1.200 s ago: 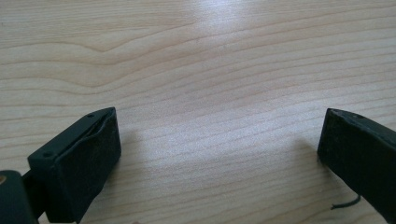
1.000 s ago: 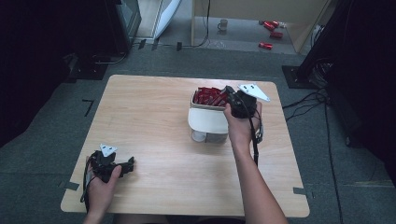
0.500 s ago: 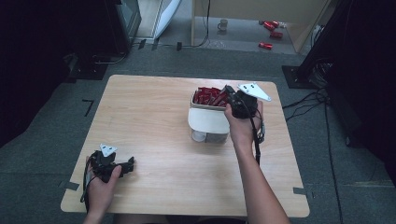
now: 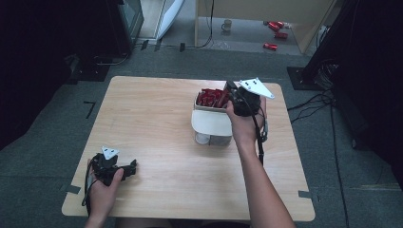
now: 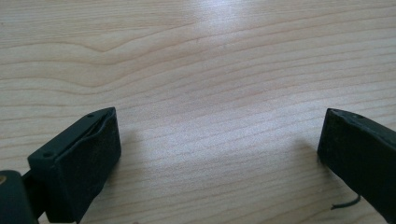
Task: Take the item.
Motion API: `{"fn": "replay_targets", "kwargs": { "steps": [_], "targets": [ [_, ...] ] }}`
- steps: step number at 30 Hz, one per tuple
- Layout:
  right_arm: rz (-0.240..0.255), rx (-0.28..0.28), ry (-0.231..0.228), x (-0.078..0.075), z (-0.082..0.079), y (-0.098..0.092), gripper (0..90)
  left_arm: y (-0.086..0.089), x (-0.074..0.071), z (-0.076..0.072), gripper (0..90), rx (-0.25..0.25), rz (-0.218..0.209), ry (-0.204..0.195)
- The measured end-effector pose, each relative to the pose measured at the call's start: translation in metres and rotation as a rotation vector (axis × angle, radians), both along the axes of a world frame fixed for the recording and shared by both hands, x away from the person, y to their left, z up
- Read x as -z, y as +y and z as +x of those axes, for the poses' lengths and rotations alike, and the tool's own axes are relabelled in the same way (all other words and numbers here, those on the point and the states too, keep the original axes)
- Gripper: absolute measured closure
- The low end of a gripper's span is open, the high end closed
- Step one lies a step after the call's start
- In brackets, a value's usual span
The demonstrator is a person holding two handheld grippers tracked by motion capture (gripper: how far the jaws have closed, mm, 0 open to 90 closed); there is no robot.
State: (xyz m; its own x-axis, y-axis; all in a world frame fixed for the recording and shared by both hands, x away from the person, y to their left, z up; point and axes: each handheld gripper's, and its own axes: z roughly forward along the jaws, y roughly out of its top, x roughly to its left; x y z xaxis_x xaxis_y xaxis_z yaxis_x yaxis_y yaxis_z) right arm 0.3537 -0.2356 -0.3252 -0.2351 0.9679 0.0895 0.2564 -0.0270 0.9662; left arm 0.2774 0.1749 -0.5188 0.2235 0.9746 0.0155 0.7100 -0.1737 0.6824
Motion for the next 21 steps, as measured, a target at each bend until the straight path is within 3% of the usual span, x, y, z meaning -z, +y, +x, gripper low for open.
{"fn": "replay_targets", "kwargs": {
  "steps": [21],
  "targets": [
    [0.007, 0.048, -0.066, -0.026, -0.015, -0.026, 90.0, 0.0, 0.0, 0.0, 0.0, 0.0, 0.0, 0.0]
  ]
}}
